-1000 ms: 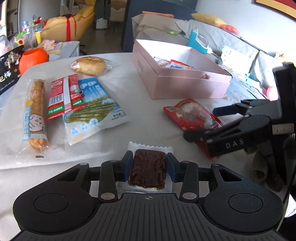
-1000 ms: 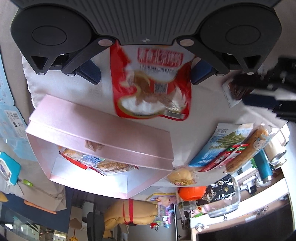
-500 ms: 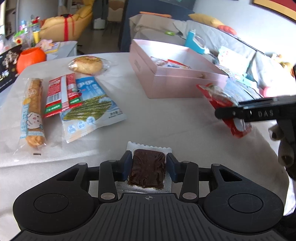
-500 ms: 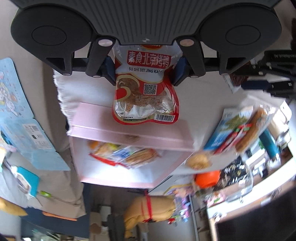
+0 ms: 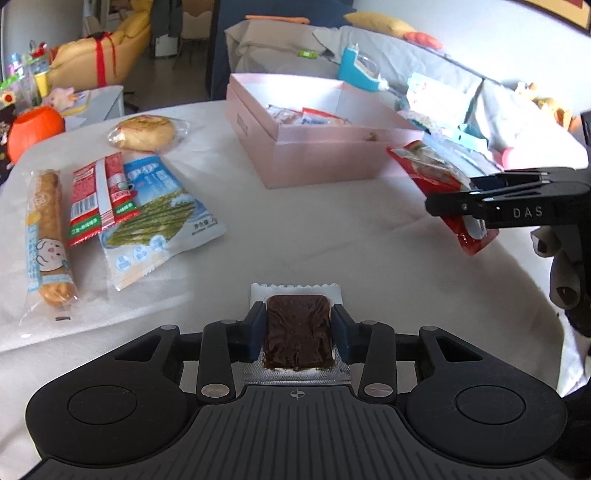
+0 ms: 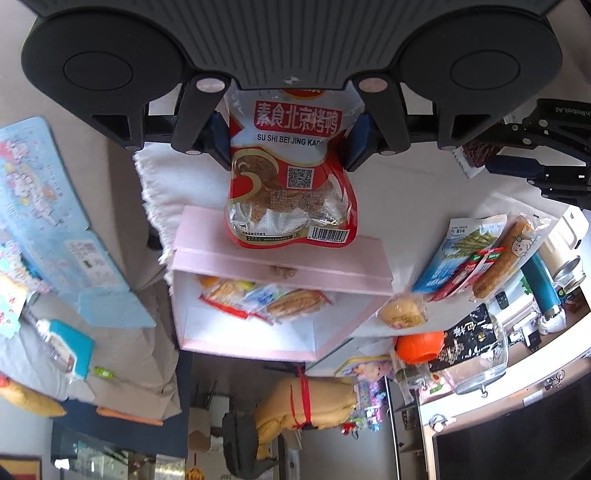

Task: Organize snacks
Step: 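Drop red bag into pink box with right tool while left drops brown bar in, then grasp the yellow bread bun bag with the right tool and lift it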

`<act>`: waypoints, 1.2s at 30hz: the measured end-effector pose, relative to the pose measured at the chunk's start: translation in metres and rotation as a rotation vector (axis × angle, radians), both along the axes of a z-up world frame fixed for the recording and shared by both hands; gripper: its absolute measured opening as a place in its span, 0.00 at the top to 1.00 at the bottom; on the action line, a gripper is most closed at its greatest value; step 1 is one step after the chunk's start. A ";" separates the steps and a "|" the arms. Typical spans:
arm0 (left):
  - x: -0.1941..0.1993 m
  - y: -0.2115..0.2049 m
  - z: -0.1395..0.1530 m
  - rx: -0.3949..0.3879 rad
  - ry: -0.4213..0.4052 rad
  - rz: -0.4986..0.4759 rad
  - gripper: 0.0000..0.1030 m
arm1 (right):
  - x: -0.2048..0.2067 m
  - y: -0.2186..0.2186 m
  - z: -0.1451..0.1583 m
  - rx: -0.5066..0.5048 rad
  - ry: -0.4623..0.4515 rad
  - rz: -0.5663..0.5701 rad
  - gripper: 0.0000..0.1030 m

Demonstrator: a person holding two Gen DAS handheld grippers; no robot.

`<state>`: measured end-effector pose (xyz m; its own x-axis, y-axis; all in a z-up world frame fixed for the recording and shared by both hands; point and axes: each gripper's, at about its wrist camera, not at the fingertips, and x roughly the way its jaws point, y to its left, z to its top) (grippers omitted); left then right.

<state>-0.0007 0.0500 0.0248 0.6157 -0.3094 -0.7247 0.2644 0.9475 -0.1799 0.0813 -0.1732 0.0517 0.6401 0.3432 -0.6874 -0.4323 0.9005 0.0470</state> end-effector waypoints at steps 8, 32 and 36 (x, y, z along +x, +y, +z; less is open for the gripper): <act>0.016 -0.004 0.044 -0.056 -0.132 -0.004 0.58 | -0.006 -0.013 0.020 0.021 -0.089 -0.019 0.39; 0.103 0.110 0.049 -0.099 -0.116 0.432 0.59 | 0.129 0.042 0.071 0.086 -0.037 -0.020 0.15; 0.073 0.130 0.037 -0.102 -0.088 0.485 0.59 | 0.126 0.086 0.068 0.089 0.005 0.067 0.15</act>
